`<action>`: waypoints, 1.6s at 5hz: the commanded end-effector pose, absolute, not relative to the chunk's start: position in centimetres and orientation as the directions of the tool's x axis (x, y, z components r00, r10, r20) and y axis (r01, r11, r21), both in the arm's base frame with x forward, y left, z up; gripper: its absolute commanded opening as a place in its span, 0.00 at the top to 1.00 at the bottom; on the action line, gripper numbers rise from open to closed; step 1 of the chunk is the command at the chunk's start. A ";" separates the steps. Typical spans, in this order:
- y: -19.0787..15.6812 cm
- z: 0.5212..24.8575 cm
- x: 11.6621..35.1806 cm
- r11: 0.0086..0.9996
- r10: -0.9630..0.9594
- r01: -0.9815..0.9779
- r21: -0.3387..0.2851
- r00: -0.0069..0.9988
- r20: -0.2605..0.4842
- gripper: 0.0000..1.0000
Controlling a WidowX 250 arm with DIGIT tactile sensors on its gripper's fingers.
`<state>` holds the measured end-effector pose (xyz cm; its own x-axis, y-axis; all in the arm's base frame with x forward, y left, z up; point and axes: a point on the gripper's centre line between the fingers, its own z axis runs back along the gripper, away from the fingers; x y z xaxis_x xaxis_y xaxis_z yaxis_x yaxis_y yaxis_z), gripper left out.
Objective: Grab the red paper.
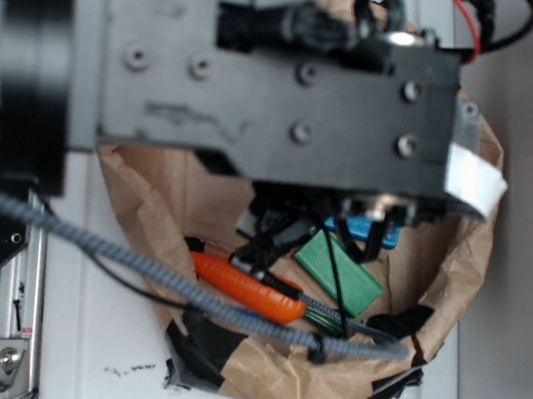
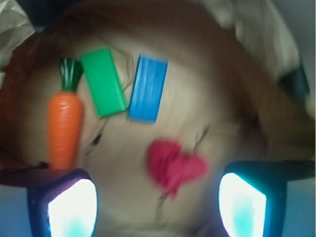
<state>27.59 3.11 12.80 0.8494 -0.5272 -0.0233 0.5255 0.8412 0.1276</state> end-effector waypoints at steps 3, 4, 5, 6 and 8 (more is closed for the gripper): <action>5.7 1.1 25.4 0.673 -0.729 0.738 0.060 0.674 -0.121 0.00; 6.2 2.2 25.9 0.722 -0.684 0.688 0.077 0.726 -0.071 1.00; 6.4 6.1 26.1 0.786 -0.599 0.601 0.146 0.798 -0.066 1.00; 6.3 11.1 26.1 0.907 -0.401 0.398 0.136 0.916 -0.009 1.00; 3.8 19.1 25.1 0.997 -0.051 0.050 -0.063 0.999 -0.010 1.00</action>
<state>24.17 4.23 17.61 0.9981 -0.0420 -0.0458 0.0386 0.9966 -0.0734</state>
